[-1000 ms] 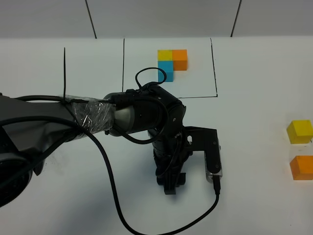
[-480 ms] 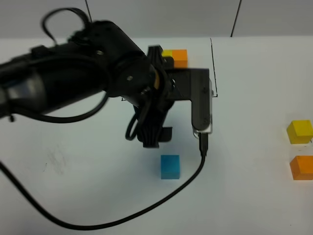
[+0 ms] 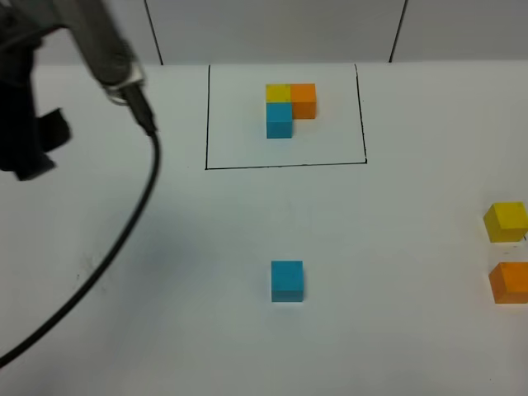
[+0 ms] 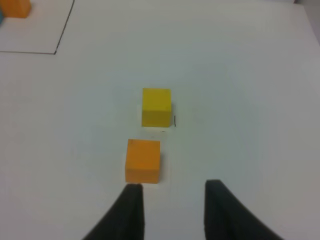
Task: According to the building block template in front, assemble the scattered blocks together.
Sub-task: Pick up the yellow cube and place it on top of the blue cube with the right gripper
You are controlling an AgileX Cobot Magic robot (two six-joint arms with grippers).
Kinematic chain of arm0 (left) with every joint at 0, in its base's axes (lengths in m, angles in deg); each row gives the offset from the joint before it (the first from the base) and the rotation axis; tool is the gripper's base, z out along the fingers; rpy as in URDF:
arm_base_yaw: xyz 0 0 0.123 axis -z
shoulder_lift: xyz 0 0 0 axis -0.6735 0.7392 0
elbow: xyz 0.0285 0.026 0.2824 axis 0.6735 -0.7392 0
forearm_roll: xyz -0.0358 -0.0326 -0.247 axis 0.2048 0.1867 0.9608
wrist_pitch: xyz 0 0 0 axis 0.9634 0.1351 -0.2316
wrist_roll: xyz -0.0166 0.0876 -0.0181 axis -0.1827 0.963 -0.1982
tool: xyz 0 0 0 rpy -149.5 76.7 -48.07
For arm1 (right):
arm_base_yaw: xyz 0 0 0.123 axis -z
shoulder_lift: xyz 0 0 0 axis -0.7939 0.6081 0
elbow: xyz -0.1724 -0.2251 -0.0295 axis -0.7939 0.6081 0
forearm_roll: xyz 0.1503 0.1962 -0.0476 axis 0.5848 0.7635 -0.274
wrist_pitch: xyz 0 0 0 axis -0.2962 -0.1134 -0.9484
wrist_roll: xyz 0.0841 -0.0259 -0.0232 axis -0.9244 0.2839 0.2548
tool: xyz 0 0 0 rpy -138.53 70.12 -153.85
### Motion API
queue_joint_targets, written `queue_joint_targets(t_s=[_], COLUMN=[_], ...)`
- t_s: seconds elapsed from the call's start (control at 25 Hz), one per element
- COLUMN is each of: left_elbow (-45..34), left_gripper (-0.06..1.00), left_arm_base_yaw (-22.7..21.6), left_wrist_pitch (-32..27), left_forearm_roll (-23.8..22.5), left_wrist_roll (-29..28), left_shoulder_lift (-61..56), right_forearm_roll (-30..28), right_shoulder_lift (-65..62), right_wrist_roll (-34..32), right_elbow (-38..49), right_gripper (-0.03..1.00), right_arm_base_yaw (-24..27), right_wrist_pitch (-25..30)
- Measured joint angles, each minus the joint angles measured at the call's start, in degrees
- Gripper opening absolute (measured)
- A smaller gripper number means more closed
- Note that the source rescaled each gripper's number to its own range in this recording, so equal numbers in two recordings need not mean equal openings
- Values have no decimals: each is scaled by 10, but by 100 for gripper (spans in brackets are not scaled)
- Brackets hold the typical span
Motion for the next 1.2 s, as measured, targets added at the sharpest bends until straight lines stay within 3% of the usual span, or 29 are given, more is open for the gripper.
queue_joint_targets(t_s=[0.32,0.56,0.76,0.88,1.08,1.2], left_elbow=[-54,-156,-237,-281,-341,-370], left_gripper=[73,71,70,70,70,70], left_arm_base_yaw=[-33,-33,-45,-85,-195,-260], left_wrist_pitch=[-2,-2,-2,-2,-2,-2], left_forearm_roll=[-8,-10,34,74,159,211], left_wrist_roll=[-31,-65,-78,-76,-57,-113], left_shoulder_lift=[-230,-434,-565,-622,-681,-706], right_forearm_roll=[0,0,0,0,0,0], right_shoulder_lift=[0,0,0,0,0,0], right_wrist_roll=[0,0,-3,0,-3,0], right_elbow=[0,0,0,0,0,0], right_gripper=[0,0,0,0,0,0], right_arm_base_yaw=[0,0,0,0,0,0], right_wrist_pitch=[0,0,0,0,0,0])
